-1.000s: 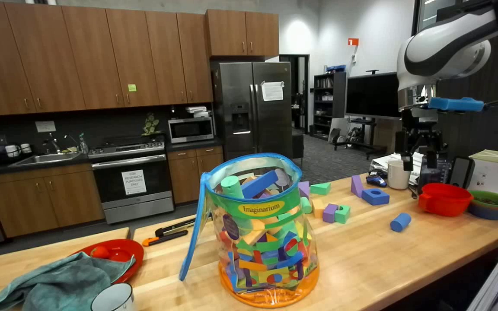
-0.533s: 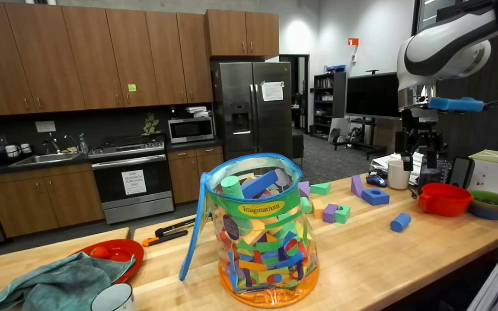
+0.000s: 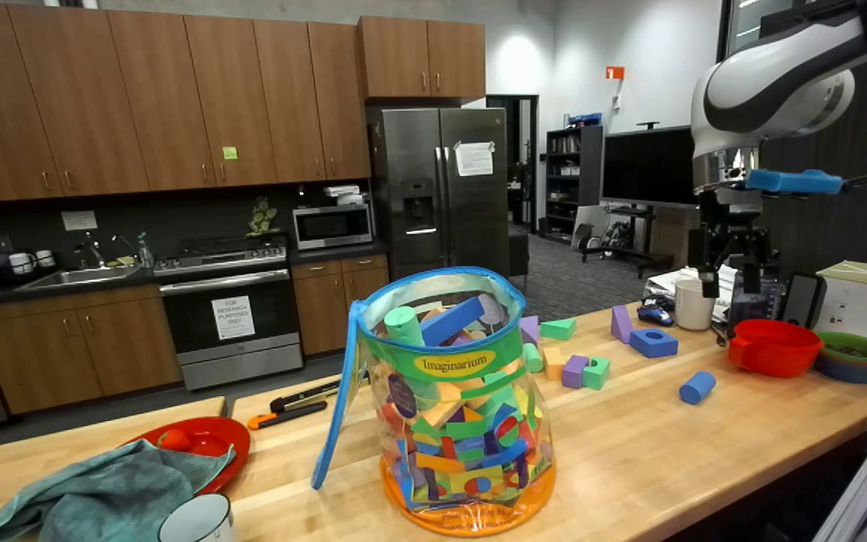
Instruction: Pick the blue cylinder toy from the table and put it in the bag
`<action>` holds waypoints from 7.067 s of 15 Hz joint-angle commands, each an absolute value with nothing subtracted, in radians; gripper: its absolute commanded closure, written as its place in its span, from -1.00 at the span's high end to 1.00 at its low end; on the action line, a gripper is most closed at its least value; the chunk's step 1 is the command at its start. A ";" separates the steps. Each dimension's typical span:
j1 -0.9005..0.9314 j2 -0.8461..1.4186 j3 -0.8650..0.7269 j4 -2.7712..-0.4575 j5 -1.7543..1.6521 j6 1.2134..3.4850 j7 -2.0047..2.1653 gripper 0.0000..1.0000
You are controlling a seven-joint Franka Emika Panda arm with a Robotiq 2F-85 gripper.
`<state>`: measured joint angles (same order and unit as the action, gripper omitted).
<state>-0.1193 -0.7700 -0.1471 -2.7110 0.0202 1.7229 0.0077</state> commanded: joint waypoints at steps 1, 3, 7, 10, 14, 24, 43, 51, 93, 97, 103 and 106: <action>-0.130 -0.768 -0.138 -2.708 0.026 1.720 0.002 1.00; -0.130 -0.768 -0.138 -2.708 0.026 1.720 0.002 1.00; -0.130 -0.768 -0.138 -2.708 0.026 1.720 0.002 1.00; -0.130 -0.768 -0.138 -2.708 0.026 1.720 0.002 1.00; -0.130 -0.768 -0.138 -2.708 0.026 1.720 0.002 1.00; -0.127 -0.753 -0.144 -2.685 0.059 1.722 0.014 1.00; -0.297 -0.533 -0.105 -2.780 -0.173 2.302 0.124 1.00; -0.319 -0.386 -0.091 -2.782 -0.270 2.422 0.221 1.00; -0.217 -0.176 -0.219 -2.783 0.389 2.570 0.212 1.00; -0.220 -0.174 -0.224 -2.782 0.392 2.576 0.214 1.00; -0.232 -0.072 -0.244 -2.754 0.392 2.645 0.187 1.00; -0.243 -0.018 -0.256 -2.735 0.388 2.670 0.186 1.00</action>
<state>-0.2289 -0.0881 -0.2410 -2.7697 0.3945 2.6483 0.2037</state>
